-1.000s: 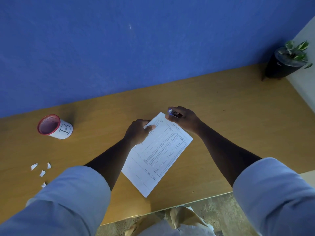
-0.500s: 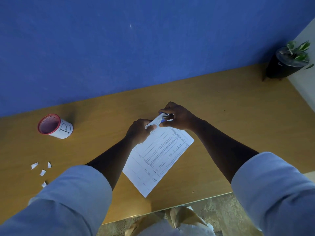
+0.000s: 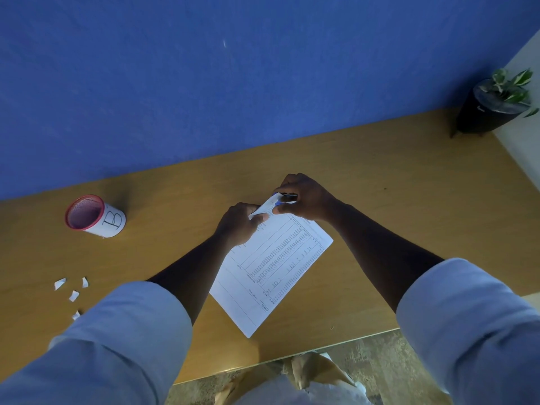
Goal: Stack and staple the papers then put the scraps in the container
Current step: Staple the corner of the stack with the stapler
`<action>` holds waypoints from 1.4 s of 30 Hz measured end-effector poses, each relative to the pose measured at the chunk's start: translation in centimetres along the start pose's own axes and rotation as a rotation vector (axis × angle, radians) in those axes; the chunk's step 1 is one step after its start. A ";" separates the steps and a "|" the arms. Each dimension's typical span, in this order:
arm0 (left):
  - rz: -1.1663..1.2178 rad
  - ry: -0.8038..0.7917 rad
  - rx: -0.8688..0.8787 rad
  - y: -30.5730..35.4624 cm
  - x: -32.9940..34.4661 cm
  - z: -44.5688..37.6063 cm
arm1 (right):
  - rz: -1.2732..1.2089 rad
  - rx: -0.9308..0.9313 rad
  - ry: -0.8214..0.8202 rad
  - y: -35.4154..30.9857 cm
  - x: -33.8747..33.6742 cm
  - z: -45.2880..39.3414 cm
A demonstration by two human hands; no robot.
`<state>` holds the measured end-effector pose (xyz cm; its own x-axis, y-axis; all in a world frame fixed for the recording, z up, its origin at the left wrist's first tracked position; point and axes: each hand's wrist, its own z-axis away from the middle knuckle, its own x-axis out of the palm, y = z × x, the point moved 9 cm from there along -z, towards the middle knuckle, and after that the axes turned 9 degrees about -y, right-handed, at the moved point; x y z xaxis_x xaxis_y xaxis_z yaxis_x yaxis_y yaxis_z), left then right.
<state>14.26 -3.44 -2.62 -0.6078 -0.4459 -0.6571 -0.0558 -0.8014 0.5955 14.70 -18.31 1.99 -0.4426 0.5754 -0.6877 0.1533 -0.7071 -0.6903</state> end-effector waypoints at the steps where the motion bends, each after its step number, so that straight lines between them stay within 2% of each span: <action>1: 0.000 -0.001 0.001 0.0 0.0 0.0 | -0.001 0.003 -0.002 0.0 0.0 0.0; 42: 0.030 -0.036 0.011 0.2 0.2 0.6 | 0.032 0.056 0.071 -0.7 -0.1 0.2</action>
<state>13.65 -3.46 -2.43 -0.6374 -0.4549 -0.6219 -0.0459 -0.7833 0.6199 14.49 -17.93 2.53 -0.3743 0.5787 -0.7245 0.1160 -0.7460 -0.6558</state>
